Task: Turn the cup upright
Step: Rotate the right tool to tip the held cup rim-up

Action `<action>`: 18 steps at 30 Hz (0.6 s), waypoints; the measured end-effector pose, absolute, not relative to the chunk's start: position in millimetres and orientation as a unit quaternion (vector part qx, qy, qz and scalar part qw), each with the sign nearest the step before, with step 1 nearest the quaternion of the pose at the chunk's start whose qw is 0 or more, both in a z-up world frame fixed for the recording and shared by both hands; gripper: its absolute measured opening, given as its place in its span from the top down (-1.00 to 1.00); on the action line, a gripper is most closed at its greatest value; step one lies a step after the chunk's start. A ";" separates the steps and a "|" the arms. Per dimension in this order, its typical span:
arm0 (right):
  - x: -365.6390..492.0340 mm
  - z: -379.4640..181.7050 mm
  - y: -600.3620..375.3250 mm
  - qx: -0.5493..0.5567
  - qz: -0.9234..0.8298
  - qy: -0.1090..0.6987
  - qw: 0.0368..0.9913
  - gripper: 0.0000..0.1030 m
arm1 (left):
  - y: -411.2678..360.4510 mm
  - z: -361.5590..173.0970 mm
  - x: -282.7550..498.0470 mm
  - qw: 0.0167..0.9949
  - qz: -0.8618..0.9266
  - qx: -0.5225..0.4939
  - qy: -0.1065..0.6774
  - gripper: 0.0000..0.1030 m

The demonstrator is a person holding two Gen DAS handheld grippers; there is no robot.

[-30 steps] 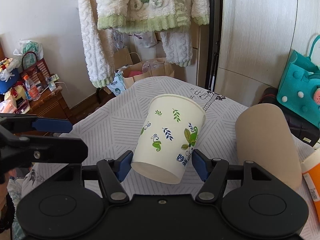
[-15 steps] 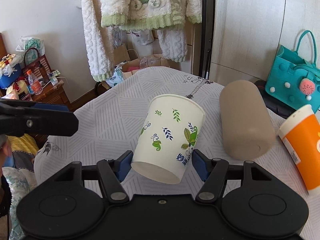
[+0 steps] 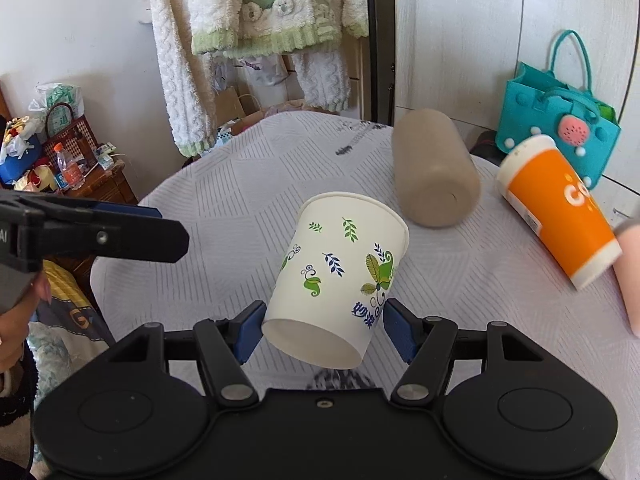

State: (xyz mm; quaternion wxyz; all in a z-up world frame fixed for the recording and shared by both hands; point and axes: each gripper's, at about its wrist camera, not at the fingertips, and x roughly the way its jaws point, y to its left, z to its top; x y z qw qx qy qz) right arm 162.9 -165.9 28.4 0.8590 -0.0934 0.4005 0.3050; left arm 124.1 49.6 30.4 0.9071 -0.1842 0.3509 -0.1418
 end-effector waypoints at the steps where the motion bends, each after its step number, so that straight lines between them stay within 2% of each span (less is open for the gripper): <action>1: 160.8 27.1 -170.1 -0.093 0.304 0.403 0.858 -0.35 | 45.2 30.7 123.3 0.906 -0.147 -0.182 0.352 -1.00; 18: 151.1 9.6 -216.7 -0.061 0.310 0.417 0.852 -0.22 | -3.7 21.5 121.4 0.890 -0.179 -0.175 0.381 -1.00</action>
